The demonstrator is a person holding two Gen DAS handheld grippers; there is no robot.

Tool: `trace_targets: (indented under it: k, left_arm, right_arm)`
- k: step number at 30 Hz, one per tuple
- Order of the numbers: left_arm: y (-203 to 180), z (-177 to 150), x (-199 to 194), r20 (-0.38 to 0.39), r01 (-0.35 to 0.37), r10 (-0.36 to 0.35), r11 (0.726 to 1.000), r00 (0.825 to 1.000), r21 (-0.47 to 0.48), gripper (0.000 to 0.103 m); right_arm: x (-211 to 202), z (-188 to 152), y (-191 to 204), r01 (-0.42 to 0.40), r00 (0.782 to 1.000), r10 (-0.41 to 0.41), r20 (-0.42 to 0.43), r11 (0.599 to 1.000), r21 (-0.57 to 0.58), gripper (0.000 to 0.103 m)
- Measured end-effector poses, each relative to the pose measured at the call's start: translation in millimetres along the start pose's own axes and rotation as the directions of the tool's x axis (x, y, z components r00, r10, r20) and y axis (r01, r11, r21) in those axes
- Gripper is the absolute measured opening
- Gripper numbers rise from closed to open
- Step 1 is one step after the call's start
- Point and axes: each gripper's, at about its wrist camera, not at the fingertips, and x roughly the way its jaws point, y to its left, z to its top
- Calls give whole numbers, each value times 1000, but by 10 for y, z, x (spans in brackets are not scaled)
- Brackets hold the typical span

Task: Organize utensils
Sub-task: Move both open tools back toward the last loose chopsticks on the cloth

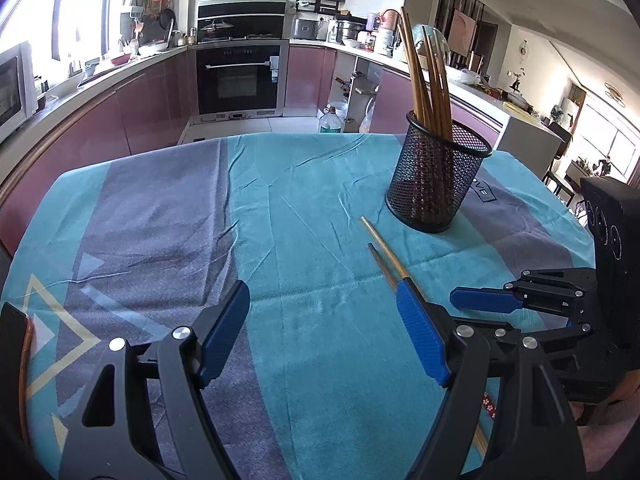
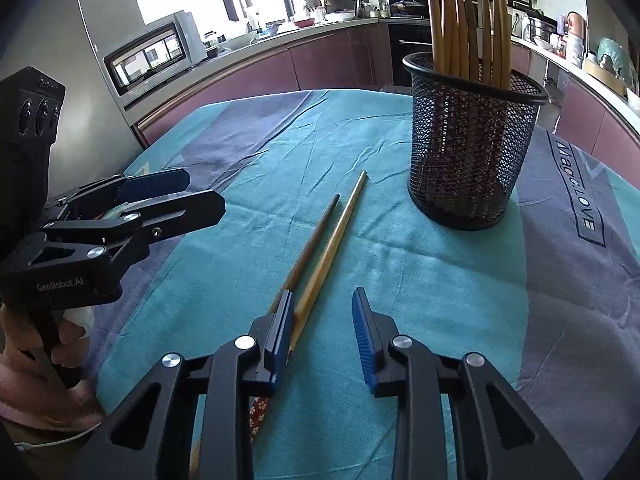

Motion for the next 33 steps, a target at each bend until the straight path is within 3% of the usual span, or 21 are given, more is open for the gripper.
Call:
trace_targets:
  k: [12,16,23,24,33]
  left_arm:
    - [-315,-88,117,-68,111,-104,987,992,112,75]
    - [-460,-157,216,-110,122,-105,979,988,162,74]
    - [-565,-232,415,-173,112,-79,975,982,190,53]
    - [-559,-233,416,-168,109,-77,975,983,192,53]
    - [-442,-131,513,-167,128,-101,980,981,154,21]
  right_arm:
    - [-40,-4,-208,4,1000,-4,0,998,68,28]
    - [-44,-2,-266,-11,1000,11,2,996,88,28]
    - [-47,-4,-301,-17,1000,17,4,995,94,28]
    - [-46,-4,-301,-17,1000,17,4,995,94,28]
    - [-18,49,-303,-12,1000,11,10,996,85,29]
